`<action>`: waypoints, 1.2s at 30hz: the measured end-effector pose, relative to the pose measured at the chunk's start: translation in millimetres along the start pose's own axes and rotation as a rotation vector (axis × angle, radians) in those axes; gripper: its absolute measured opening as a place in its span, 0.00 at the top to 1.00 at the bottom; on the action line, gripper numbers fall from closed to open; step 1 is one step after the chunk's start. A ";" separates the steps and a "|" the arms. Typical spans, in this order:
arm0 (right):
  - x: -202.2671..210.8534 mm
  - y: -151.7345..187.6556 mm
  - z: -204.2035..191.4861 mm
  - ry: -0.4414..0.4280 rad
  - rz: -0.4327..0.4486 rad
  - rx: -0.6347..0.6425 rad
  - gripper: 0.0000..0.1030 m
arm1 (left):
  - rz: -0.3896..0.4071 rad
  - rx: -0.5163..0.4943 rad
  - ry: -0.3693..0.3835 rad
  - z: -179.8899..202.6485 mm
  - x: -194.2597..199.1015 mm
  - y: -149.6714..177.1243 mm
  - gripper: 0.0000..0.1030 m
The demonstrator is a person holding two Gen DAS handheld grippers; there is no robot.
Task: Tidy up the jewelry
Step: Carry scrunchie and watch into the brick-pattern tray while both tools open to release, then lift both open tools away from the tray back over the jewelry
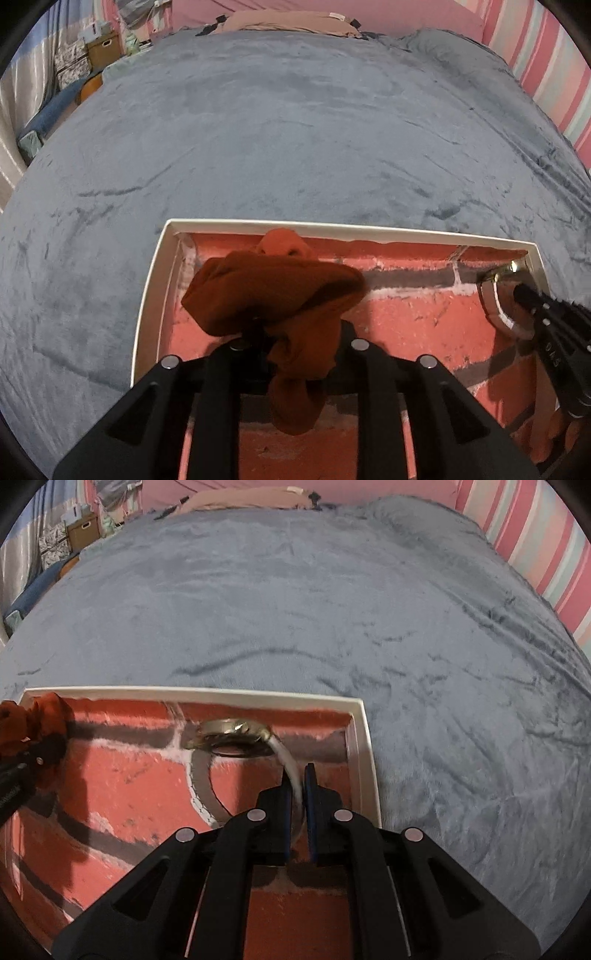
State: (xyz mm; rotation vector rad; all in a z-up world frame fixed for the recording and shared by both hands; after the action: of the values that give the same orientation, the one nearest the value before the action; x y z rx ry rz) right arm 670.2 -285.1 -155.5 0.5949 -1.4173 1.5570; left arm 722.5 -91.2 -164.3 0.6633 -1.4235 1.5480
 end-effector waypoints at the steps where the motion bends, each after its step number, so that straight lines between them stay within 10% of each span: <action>1: 0.1 0.6 0.9 -0.007 0.001 -0.006 0.92 | 0.000 -0.006 -0.002 2.0 1.4 2.6 0.71; 5: 21.2 -0.2 11.5 -0.034 0.076 -0.041 0.70 | 0.034 -0.028 -0.023 6.0 18.4 10.5 0.61; 14: 115.5 28.4 49.3 -0.097 0.198 -0.098 0.65 | 0.148 -0.022 0.025 25.7 121.2 44.8 0.54; 22: 239.0 86.2 91.0 -0.168 0.310 -0.083 0.64 | 0.253 -0.076 0.055 64.0 265.2 118.7 0.42; 36: 420.9 210.3 168.1 -0.226 0.470 -0.090 0.32 | 0.424 -0.131 0.103 111.6 475.6 269.3 0.15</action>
State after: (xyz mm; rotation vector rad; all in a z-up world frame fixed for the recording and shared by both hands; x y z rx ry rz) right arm 257.7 -299.9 126.2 0.4093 -1.8881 1.8153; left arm 253.1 -57.9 135.3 0.2049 -1.6417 1.7615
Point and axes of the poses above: each gripper's, at about its wrist camera, not at the fingertips, and x roughly against the way its jaws point, z to its right, y to its underside, the point moved 6 cm from there along -x, roughly the way its jaws point, and after that the axes turned 8 degrees about y, right-handed, at the moved point
